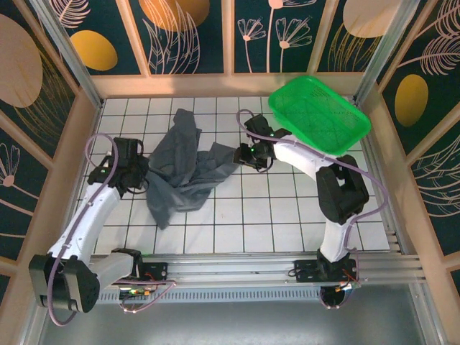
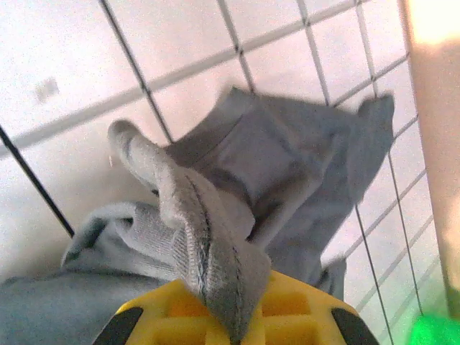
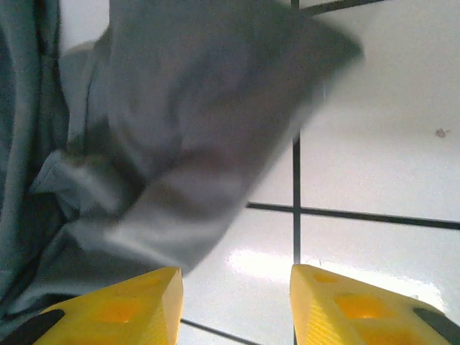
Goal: Fold and stack the t-shirts
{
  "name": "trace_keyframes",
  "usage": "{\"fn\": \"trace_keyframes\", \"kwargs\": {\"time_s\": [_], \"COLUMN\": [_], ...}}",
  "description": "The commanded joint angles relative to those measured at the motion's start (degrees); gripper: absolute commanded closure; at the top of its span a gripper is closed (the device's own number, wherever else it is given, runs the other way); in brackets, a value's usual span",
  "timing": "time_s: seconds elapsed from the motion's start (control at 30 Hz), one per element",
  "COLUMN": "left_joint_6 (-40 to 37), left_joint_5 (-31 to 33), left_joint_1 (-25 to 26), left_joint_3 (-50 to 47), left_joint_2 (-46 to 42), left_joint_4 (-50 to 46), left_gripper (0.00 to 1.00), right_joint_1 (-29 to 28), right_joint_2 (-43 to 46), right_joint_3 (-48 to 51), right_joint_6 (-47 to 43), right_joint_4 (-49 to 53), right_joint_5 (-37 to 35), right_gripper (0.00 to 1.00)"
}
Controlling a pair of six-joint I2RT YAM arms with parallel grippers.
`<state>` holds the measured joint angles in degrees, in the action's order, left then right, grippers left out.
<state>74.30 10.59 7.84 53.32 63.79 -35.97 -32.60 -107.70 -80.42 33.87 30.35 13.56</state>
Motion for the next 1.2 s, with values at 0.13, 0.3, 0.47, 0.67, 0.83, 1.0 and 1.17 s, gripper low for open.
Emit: {"fn": "trace_keyframes", "kwargs": {"time_s": [0.13, 0.3, 0.47, 0.67, 0.83, 1.0, 1.17], "left_joint_6": [-10.30, -10.23, -11.06, -12.11, -12.18, -11.99, -12.85], "left_joint_5": [13.34, 12.20, 12.15, 11.95, 11.30, 10.69, 10.17], "left_joint_1": [-0.80, -0.89, -0.98, -0.98, -0.93, -0.98, -0.98], "left_joint_3": [2.01, 1.00, 1.06, 1.17, 0.63, -0.18, -0.23], "left_joint_2": [1.28, 1.55, 1.91, 1.97, 1.55, 0.99, 1.08], "left_joint_4": [-5.65, -4.45, -4.27, -3.76, -3.33, -2.54, -2.11], "left_gripper": [1.00, 1.00, 1.00, 1.00, 1.00, 1.00, 1.00], "right_joint_1": [-0.02, -2.65, -2.94, -2.82, -2.93, -2.70, -1.94], "right_joint_2": [-8.35, -12.50, -12.71, -10.57, -3.08, -2.87, -8.54], "right_joint_3": [-6.05, -9.76, -8.00, -8.18, -3.59, 2.36, -1.66], "right_joint_6": [8.20, 9.00, 10.42, 10.79, 10.28, 14.77, 19.48], "right_joint_4": [-1.30, 3.27, 3.88, 7.66, 8.76, 3.63, -0.26], "right_joint_5": [4.33, 3.66, 2.87, -2.47, -6.70, 0.58, 5.20], "right_gripper": [0.54, 0.53, 0.51, 0.46, 0.34, 0.35, 0.38]}}
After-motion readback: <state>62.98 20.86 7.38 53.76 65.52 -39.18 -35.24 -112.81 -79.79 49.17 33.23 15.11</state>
